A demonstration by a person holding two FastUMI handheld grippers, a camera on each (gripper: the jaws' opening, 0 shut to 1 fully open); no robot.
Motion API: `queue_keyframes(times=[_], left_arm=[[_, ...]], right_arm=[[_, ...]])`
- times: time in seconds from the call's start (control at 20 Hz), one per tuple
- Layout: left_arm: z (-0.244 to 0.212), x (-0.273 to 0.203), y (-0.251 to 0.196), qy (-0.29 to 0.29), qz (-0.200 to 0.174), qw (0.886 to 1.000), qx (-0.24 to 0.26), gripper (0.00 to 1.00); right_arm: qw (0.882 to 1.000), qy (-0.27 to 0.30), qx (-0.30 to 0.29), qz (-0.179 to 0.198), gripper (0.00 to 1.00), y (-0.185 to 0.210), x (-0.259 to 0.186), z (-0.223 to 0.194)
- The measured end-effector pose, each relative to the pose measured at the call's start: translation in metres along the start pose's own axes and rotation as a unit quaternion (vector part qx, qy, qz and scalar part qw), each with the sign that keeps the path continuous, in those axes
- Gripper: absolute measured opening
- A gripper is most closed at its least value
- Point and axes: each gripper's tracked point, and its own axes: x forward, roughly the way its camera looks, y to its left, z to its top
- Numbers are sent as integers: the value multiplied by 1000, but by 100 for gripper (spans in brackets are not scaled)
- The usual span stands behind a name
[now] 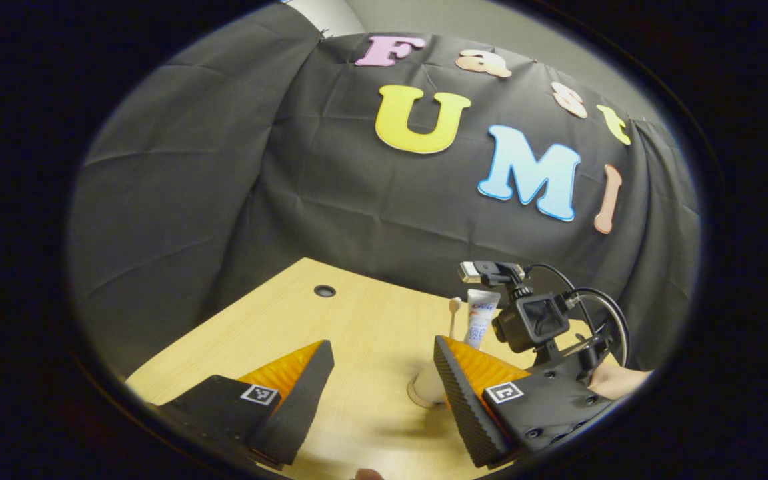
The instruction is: Put the toothbrush and toothpaste on the desktop into the cup, then pick up the cup and place it on the coaster on the desktop.
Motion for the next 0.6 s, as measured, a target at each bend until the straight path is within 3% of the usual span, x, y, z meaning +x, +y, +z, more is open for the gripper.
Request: queue_keyframes(times=[0.15, 0.2, 0.35, 0.4, 0.55, 0.6], left_arm=[[2, -1, -3, -3, -4, 1000, 4, 96], [3, -1, -5, -4, -7, 1000, 7, 96], [7, 1, -9, -7, -12, 1000, 20, 96], [9, 2, -11, -8, -16, 1000, 23, 96], [13, 3, -17, -10, -22, 999, 31, 96], [15, 3, -19, -12, -26, 999, 33, 94]], right_arm=[[1000, -10, -14, -6, 34, -4, -8, 1], [1000, -16, -19, -8, 49, -3, -10, -1], [999, -29, -25, -1, 68, -1, -23, -2], [999, -36, -23, 2, 74, -1, -29, -4], [998, -57, -16, 13, 75, -4, -51, -9], [998, -66, -12, 14, 85, -6, -58, -13]])
